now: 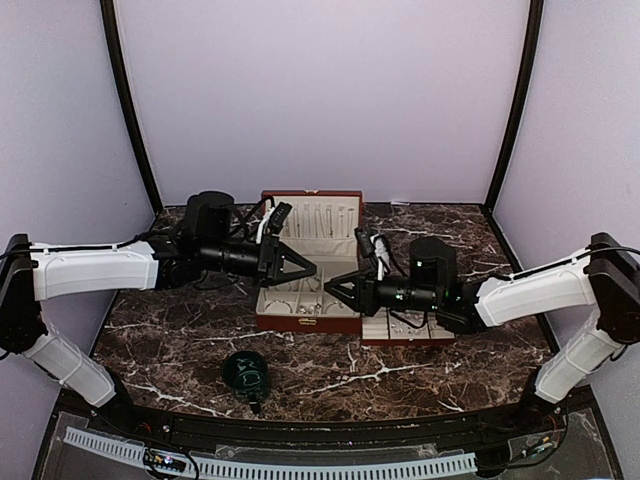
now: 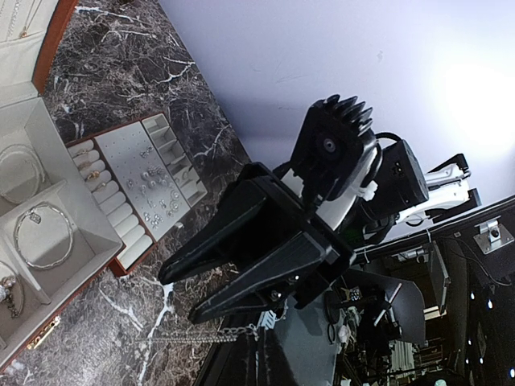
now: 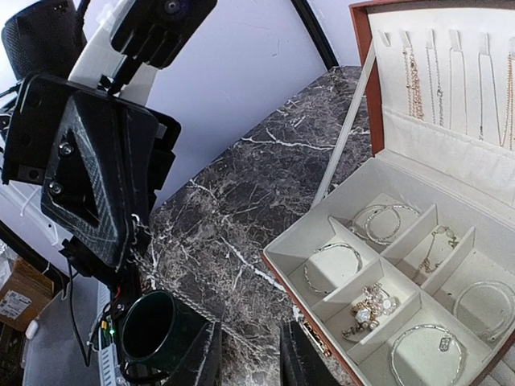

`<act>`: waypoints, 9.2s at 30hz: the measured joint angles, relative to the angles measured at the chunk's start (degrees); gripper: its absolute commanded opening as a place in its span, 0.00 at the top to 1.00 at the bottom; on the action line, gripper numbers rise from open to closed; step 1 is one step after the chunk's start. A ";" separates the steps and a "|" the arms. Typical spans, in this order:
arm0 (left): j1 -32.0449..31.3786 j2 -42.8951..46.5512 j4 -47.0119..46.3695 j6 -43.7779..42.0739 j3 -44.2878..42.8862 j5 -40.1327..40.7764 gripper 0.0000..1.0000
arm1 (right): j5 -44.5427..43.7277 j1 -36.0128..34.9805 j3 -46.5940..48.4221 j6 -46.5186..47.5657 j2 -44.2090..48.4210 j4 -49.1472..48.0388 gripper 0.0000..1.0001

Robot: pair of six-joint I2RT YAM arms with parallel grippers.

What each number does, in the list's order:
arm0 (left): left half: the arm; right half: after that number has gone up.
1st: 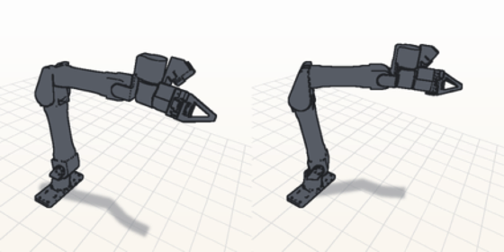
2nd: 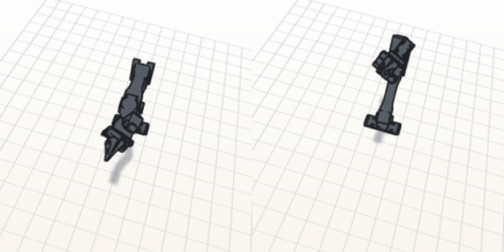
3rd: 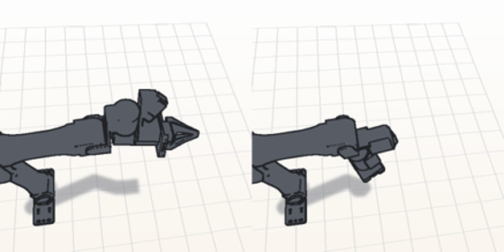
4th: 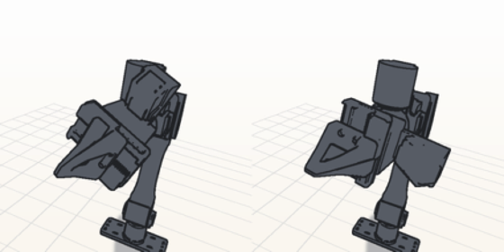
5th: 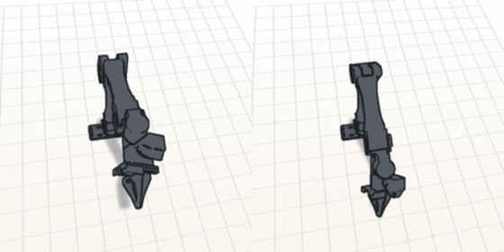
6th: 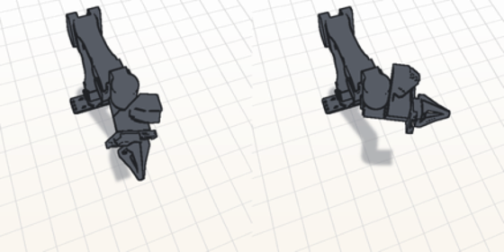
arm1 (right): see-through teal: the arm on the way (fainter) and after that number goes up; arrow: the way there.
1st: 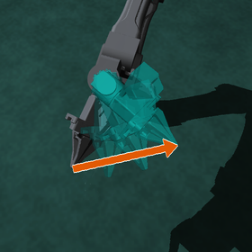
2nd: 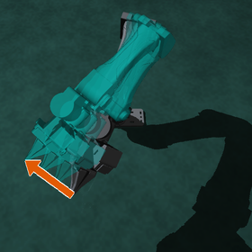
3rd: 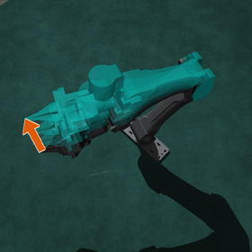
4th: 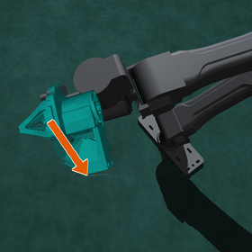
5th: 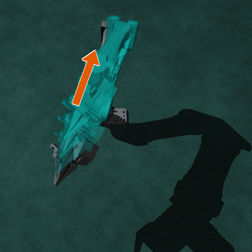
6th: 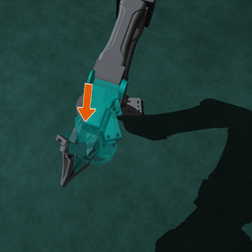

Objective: Organize the mixed jewelry
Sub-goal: Adjust the necklace at the center of the board, then pass from the left arm to the right, then adjust the jewelry box at the center of the board.

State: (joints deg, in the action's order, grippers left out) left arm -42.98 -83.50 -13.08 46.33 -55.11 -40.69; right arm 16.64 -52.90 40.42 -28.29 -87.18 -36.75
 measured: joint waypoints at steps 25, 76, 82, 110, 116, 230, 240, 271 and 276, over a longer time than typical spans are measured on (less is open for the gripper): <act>0.00 0.00 0.00 0.00 -0.02 -0.04 1.00 | -0.22 -1.49 2.40 3.91 -2.01 3.58 0.82; 0.00 0.13 9.81 -11.50 -5.66 -3.93 1.00 | 8.57 0.11 4.37 -0.33 -1.05 1.03 0.73; 0.00 -0.24 14.78 -19.12 -6.36 -6.03 1.00 | 7.63 0.44 0.94 0.13 0.90 1.81 0.73; -4.17 -17.84 29.94 -50.16 -5.92 -4.50 1.00 | 0.48 -5.05 -11.30 3.93 -6.29 -2.71 0.77; -4.17 -17.97 29.94 -51.54 -6.05 -4.22 1.00 | 1.07 -6.58 -7.89 5.79 -10.93 -2.60 0.82; 10.43 2.67 8.76 -24.44 1.68 31.93 0.35 | -23.26 2.86 36.26 10.38 -1.03 48.26 1.00; 16.39 -11.58 8.87 -20.39 -5.20 33.53 0.26 | -24.20 3.41 41.83 11.76 -5.75 50.23 1.00; 17.00 -20.33 8.46 -29.16 -17.42 37.48 0.57 | -23.34 3.43 38.42 10.40 -2.51 47.65 1.00; 17.00 -21.64 8.68 -30.14 -19.74 36.26 0.84 | -23.93 3.43 38.03 10.32 -2.43 47.69 1.00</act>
State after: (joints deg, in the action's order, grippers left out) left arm -25.98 -105.14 -4.40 16.19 -74.85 -4.43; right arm -7.29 -49.47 78.46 -17.98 -89.60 10.94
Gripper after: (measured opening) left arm 0.261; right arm 0.005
